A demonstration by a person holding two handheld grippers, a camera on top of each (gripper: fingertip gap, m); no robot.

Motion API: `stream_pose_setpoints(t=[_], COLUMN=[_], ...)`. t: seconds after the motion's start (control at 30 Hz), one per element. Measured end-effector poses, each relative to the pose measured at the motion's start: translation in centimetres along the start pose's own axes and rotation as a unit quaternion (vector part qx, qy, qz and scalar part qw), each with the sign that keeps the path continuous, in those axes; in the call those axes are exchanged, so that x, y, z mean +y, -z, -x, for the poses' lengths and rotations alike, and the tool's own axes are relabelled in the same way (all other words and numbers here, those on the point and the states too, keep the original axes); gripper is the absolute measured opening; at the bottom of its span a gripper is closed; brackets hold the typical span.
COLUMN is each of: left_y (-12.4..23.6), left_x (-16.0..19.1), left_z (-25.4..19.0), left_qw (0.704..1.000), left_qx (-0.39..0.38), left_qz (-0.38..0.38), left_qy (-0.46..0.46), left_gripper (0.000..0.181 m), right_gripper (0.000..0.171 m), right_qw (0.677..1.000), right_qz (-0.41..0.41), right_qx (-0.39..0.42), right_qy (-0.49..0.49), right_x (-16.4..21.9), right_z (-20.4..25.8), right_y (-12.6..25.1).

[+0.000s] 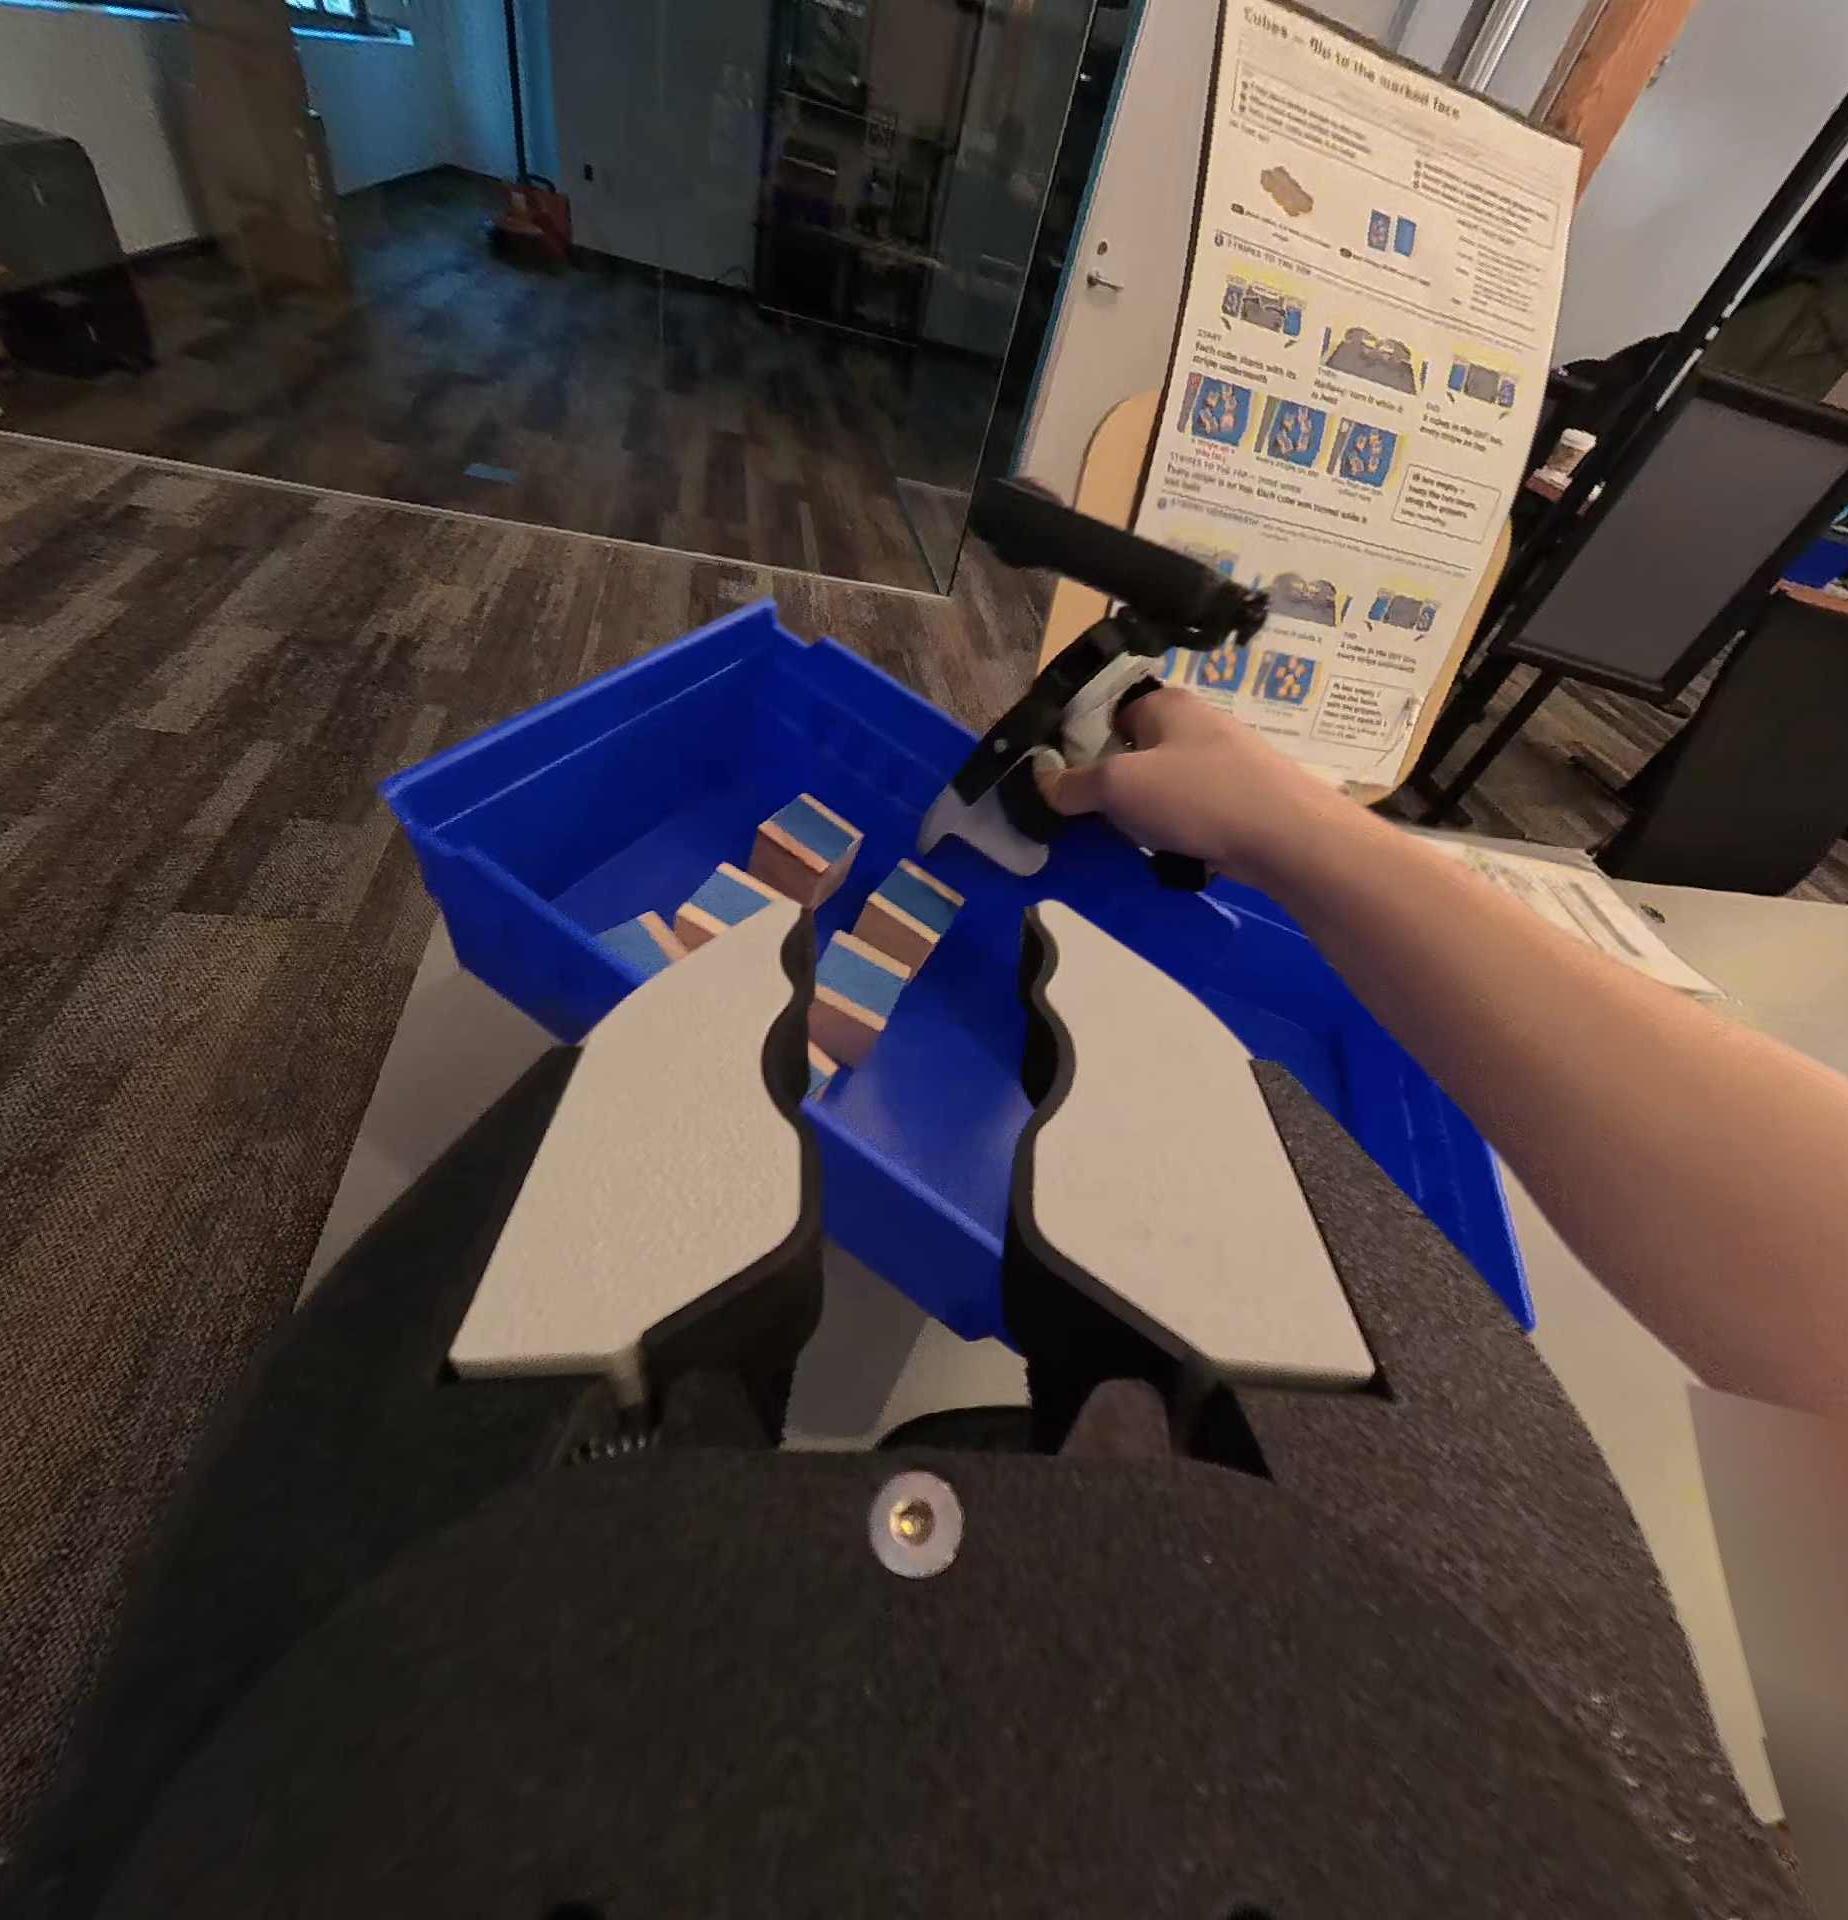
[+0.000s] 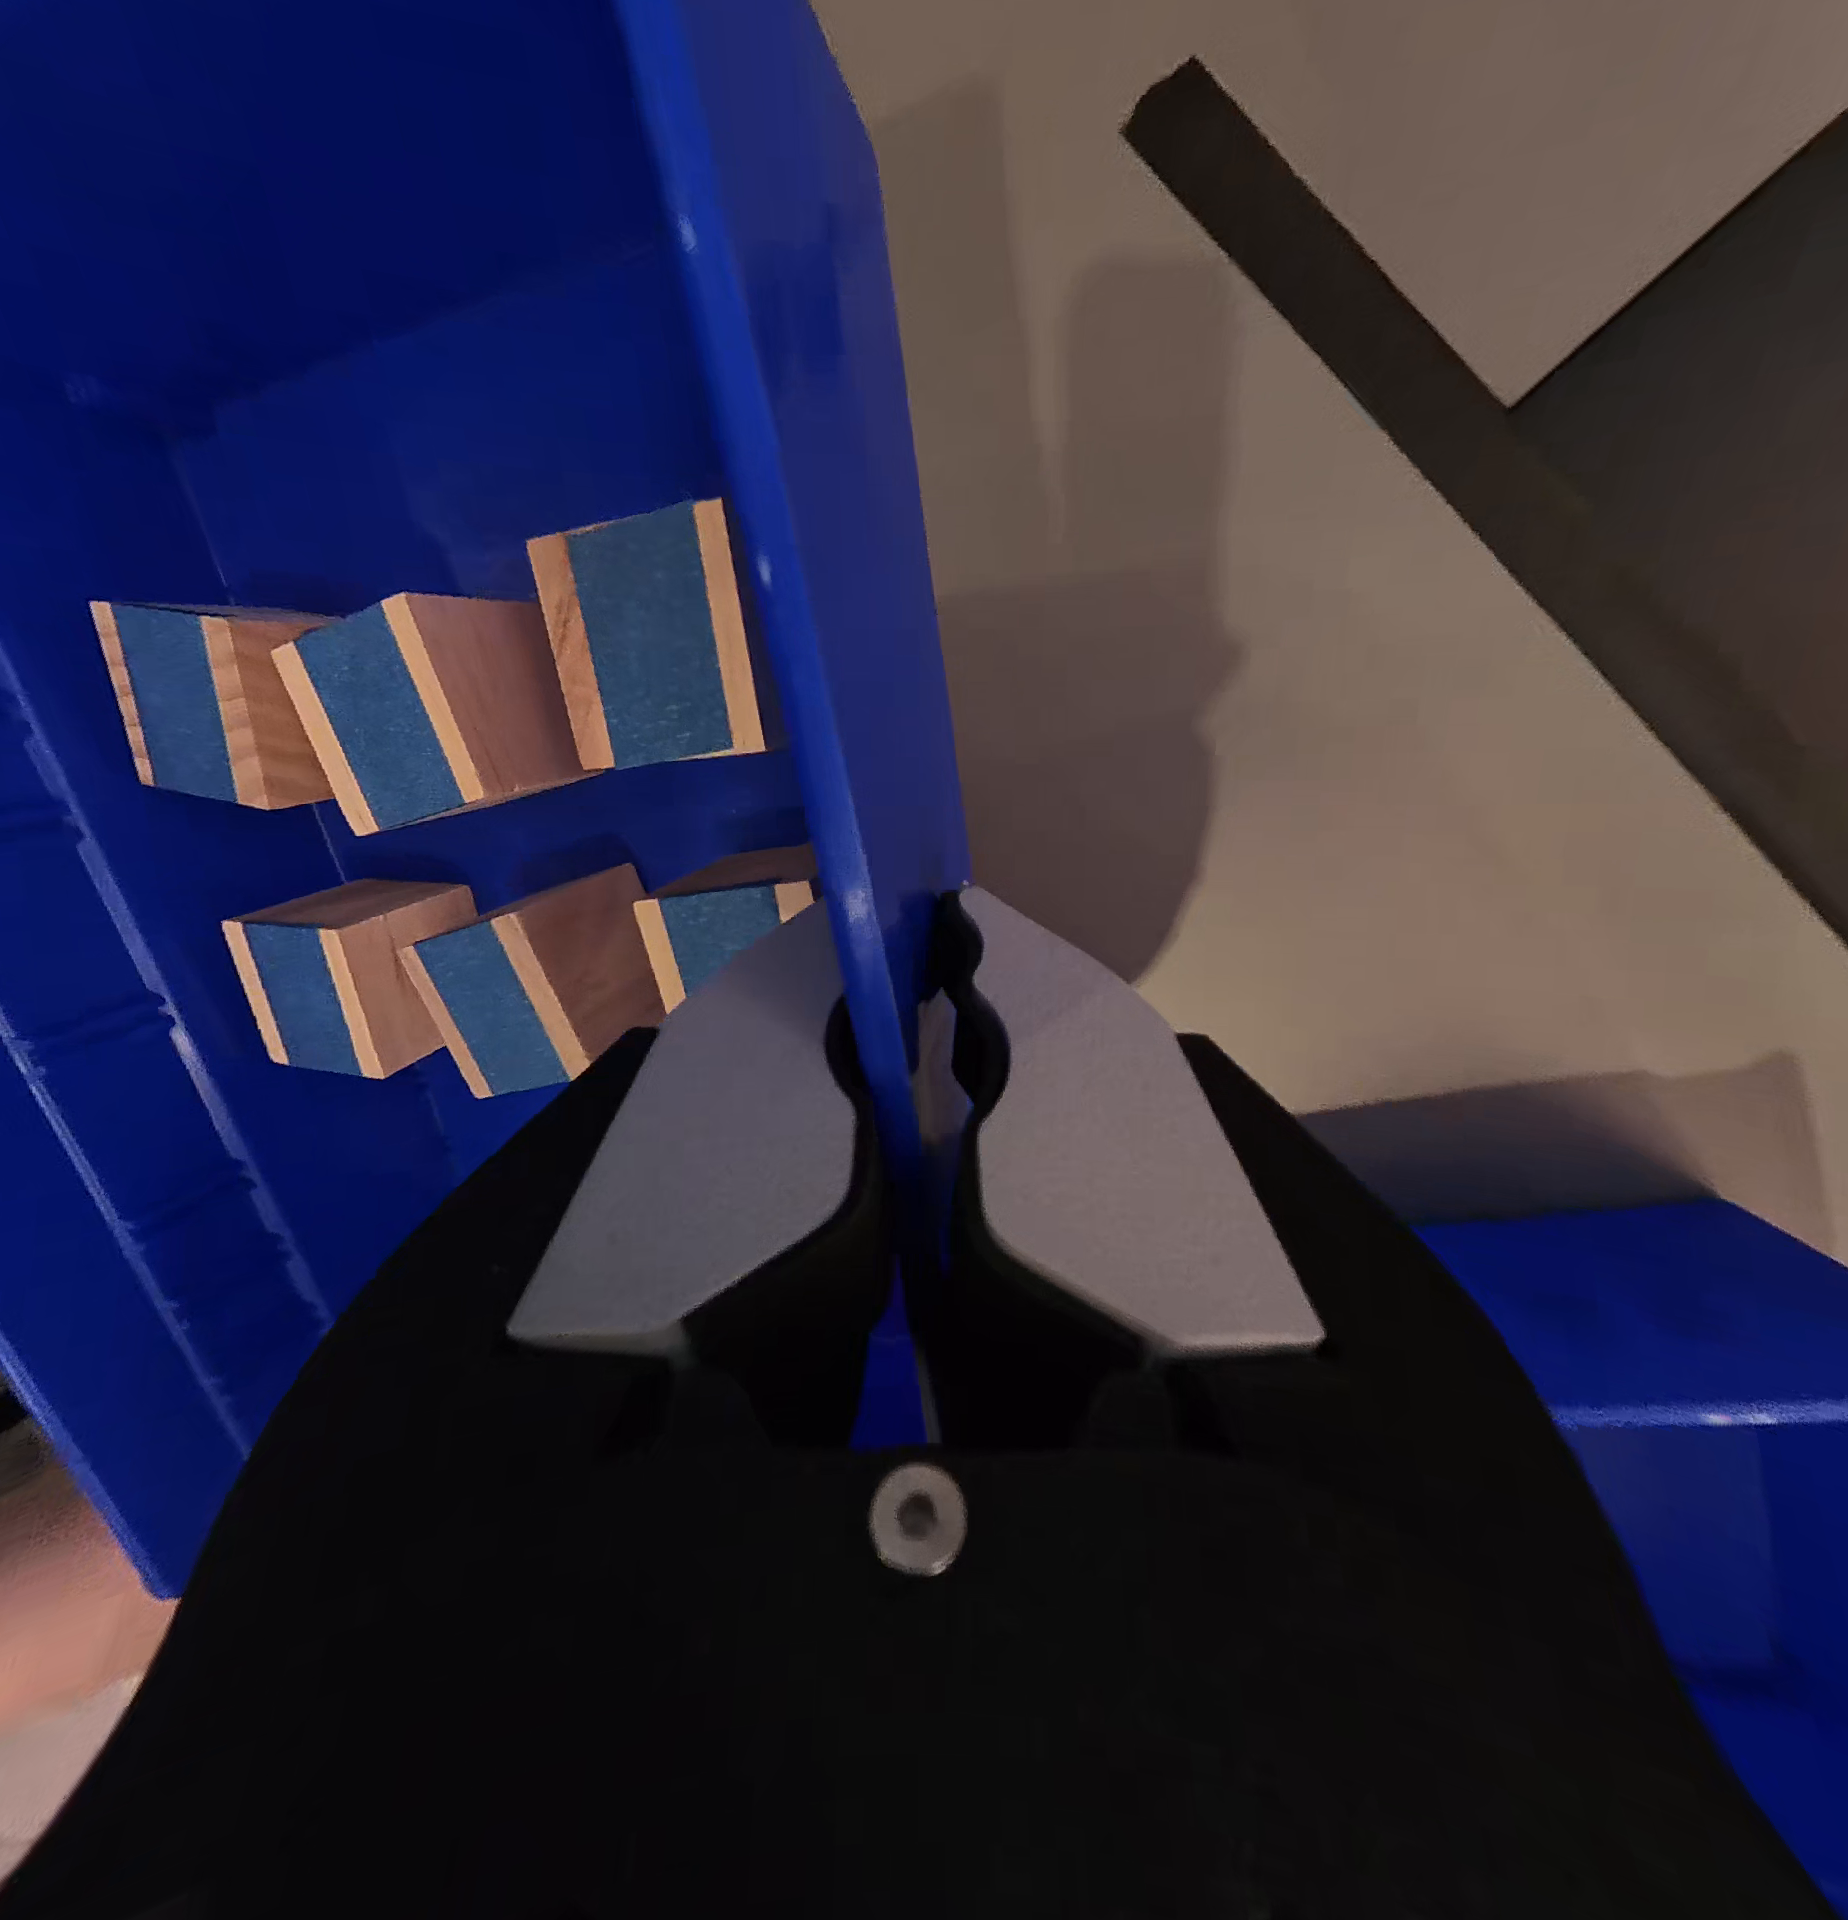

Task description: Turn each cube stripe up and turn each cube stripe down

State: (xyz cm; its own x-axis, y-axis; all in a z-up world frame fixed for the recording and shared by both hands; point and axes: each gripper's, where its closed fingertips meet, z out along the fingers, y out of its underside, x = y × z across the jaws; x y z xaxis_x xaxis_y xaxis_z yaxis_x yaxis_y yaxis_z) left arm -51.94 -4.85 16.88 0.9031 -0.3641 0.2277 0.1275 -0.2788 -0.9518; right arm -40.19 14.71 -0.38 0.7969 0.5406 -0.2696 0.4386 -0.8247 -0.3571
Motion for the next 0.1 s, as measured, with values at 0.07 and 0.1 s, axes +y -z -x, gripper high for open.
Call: stream_pose_setpoints(t=[0.07,0.1], left_y=[-0.5,-0.7], left_x=[0.3,0.5], left_z=[0.0,0.0], left_qw=[1.0,1.0], left_qx=[0.004,0.004], left_qz=[0.014,0.02], left_qy=[-0.002,-0.003], left_gripper=[0.037,0.037], right_gripper=[0.008,0.008], right_qw=[1.0,1.0], right_qz=[0.006,0.011], right_qx=[-0.002,0.0], right_qy=[-0.018,-0.023], right_x=[0.4,0.6], right_z=[0.1,0.1], right_y=[-1.7,-2.4])
